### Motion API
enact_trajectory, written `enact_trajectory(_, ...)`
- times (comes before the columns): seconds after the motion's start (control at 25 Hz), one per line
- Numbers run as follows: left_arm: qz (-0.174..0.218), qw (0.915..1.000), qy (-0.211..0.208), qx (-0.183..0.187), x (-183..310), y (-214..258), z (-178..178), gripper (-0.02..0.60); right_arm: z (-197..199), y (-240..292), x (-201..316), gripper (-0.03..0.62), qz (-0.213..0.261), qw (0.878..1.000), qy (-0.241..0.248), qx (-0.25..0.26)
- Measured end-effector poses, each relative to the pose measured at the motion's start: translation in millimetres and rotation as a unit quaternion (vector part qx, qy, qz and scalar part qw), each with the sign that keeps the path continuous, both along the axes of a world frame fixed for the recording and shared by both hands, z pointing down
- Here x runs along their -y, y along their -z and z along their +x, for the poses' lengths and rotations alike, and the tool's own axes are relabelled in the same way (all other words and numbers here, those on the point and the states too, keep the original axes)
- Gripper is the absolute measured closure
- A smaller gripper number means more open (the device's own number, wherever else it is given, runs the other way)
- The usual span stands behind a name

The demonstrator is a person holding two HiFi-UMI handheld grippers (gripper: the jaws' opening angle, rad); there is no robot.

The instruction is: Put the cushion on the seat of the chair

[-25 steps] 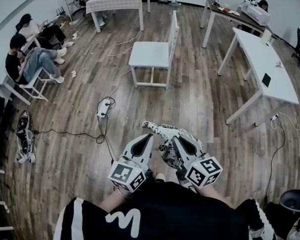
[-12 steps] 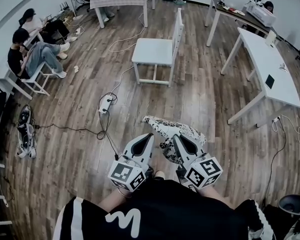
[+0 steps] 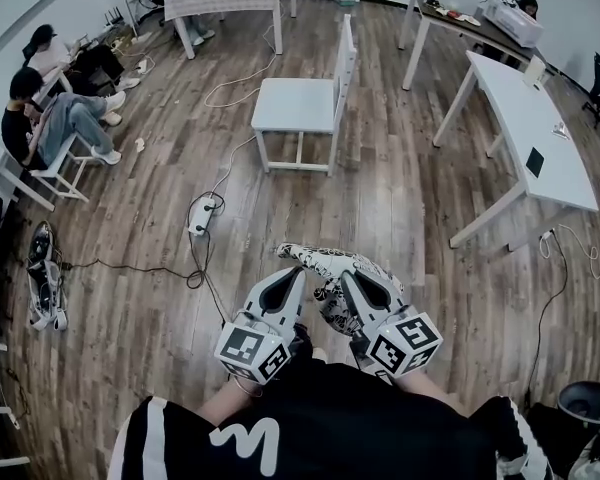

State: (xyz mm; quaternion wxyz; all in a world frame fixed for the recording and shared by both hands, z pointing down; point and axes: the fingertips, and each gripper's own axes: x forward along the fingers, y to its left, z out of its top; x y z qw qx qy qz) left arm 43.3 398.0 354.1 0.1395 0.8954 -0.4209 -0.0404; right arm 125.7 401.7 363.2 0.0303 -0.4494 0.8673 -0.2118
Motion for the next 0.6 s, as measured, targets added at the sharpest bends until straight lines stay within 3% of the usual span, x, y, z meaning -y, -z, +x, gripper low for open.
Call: enact_trajectory(0.6, 0.007, 0.9996, -0.024, -0.013, 106, 15, -17, 0.574, -13, 4, 97, 0.554, -0.001, 0.999, -0.032, -0.013)
